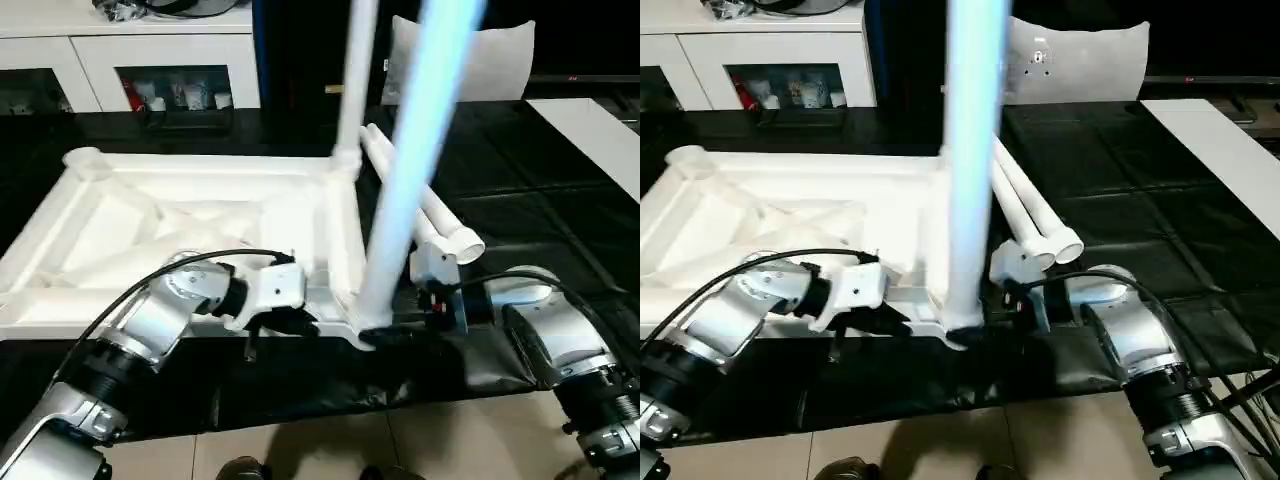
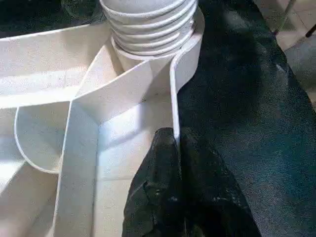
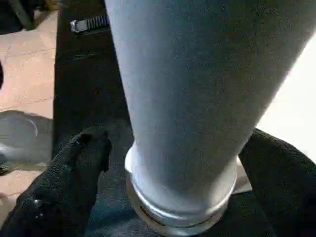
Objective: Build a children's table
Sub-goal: Rotate leg to tighten
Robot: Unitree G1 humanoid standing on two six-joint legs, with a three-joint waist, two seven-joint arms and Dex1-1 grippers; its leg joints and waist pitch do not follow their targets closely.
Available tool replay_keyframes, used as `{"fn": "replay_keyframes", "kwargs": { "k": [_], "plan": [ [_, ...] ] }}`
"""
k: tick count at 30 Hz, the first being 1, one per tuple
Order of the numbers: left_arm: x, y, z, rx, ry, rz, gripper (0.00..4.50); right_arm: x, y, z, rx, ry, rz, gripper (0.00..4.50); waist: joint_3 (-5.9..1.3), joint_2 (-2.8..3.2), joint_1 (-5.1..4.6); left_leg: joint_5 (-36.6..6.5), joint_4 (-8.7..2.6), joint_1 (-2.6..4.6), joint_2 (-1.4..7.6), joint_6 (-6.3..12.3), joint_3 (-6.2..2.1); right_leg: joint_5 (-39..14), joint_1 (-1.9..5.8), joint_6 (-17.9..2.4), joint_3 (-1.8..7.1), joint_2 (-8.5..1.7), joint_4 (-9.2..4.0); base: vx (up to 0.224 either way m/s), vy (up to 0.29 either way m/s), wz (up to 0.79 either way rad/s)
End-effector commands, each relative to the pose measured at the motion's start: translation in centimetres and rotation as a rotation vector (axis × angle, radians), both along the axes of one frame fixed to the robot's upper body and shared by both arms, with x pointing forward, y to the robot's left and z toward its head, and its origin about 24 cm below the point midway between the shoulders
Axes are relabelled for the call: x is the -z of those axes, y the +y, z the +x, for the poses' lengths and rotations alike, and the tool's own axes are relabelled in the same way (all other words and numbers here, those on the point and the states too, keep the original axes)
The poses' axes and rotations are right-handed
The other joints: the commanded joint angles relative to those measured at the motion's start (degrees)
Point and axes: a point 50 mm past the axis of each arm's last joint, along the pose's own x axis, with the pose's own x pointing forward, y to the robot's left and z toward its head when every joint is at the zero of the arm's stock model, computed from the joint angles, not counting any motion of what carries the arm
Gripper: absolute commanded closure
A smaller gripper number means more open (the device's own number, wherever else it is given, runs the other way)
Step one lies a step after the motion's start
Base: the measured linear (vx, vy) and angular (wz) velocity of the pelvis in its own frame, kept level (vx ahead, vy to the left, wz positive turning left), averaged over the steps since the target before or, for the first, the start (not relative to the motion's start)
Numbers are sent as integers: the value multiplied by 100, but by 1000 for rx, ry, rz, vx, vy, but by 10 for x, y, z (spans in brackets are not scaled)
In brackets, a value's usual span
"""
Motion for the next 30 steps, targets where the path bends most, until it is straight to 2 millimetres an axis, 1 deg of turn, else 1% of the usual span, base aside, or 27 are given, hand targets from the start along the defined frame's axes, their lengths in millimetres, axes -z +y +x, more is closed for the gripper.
{"fn": "replay_keyframes", "kwargs": {
  "k": [1,3,4,7,9,11,12,14,15,16,19,20,21,22,23,24,25,26,27,28,29,30],
  "plan": [
    [-15,-6,5,58,-64,-18,450,-3,-1,0,-10,10,6,32,-462,1,-8,-1513,-402,73,248,208,-69,-2185,325,-1021,258,-389,-442,0,0,0],
    [-15,-6,5,63,-65,-18,450,-3,0,0,-11,20,13,59,-465,5,-8,-1521,-403,76,251,196,-71,-2197,323,-1010,255,-387,-445,0,0,0],
    [-15,-6,6,65,-66,-18,450,-3,0,0,-16,29,16,59,-464,3,-10,-1515,-405,70,252,191,-73,-2192,326,-1008,255,-386,-439,0,0,0],
    [-15,-6,6,67,-66,-18,450,-3,0,0,-19,31,16,71,-467,2,-4,-1503,-400,80,250,191,-67,-2203,318,-1008,256,-385,-444,0,0,0],
    [-14,-6,6,67,-66,-18,450,-2,0,0,-20,34,16,96,-473,0,1,-1461,-400,75,252,193,-69,-2149,325,-1019,256,-387,-432,0,0,0],
    [-14,-6,7,65,-67,-19,450,-1,0,-1,-16,40,18,105,-472,6,2,-1465,-401,80,258,192,-68,-2103,318,-1044,257,-384,-429,0,0,0],
    [-14,-5,7,65,-67,-20,450,-1,0,-1,-14,42,20,125,-473,3,5,-1464,-400,79,256,192,-67,-2087,321,-1051,256,-383,-425,0,0,0],
    [-14,-5,7,64,-64,-22,450,0,0,-1,-9,50,27,133,-476,2,6,-1443,-397,77,254,194,-65,-2055,323,-1061,259,-387,-423,0,0,0],
    [-13,-4,7,60,-61,-23,450,1,1,-2,-7,61,38,153,-476,4,8,-1430,-395,76,254,200,-63,-2042,326,-1071,259,-384,-422,0,0,0],
    [-13,-4,7,59,-60,-24,450,1,1,-2,-7,63,40,153,-473,3,7,-1433,-399,74,256,200,-65,-2049,327,-1071,257,-385,-419,0,0,0],
    [-13,-4,6,17,-44,-46,450,3,6,-2,30,82,74,169,-468,6,6,-1458,-400,74,252,183,-64,-2119,325,-1060,255,-388,-427,0,0,0],
    [-13,-5,6,-31,-33,-71,450,5,12,1,81,87,100,174,-457,29,5,-1489,-404,76,251,175,-69,-2160,318,-1051,253,-388,-433,0,0,0],
    [-12,-6,7,-71,-27,-84,450,7,15,3,128,97,104,175,-450,32,-38,-1552,-418,74,258,109,-78,-2192,319,-1067,254,-385,-431,0,0,0],
    [-12,-8,7,-115,-20,-97,450,10,19,7,188,105,102,175,-444,28,-45,-1574,-419,74,247,82,-80,-2258,314,-1051,246,-384,-435,0,0,0],
    [-12,-10,8,-161,-14,-110,450,12,24,11,245,108,104,176,-434,26,-88,-1653,-428,60,231,20,-94,-2462,335,-973,231,-384,-442,0,0,0],
    [-12,-12,8,-188,-9,-118,450,13,26,13,279,110,105,176,-430,26,-98,-1696,-424,73,219,14,-97,-2608,320,-916,221,-385,-472,0,0,0],
    [-11,-14,9,-212,-12,-123,450,14,30,15,312,117,112,176,-429,21,-132,-1713,-412,86,203,-2,-98,-2770,308,-835,217,-383,-502,0,0,0],
    [-11,-16,9,-232,-16,-126,450,15,33,17,339,125,120,177,-431,28,-150,-1709,-414,87,208,-15,-105,-2792,307,-827,222,-395,-503,0,0,0],
    [-11,-21,11,-277,-13,-146,450,17,38,20,382,133,121,177,-420,29,-223,-1774,-412,75,202,-14,-111,-2875,302,-791,206,-379,-518,0,0,0],
    [-11,-25,11,-310,-9,-159,450,19,42,22,412,140,120,178,-424,26,-255,-1798,-404,87,196,-12,-113,-2902,290,-781,198,-375,-529,0,0,0],
    [-11,-25,11,-310,-9,-159,450,19,42,22,412,140,120,178,-424,26,-255,-1798,-404,87,196,-12,-113,-2902,290,-781,198,-375,-529,0,0,0],
    [-12,-38,17,-436,-15,-193,450,24,54,30,531,164,108,178,-426,34,-294,-1776,-394,78,190,6,-108,-2850,294,-800,205,-375,-529,0,0,0]
  ]
}}
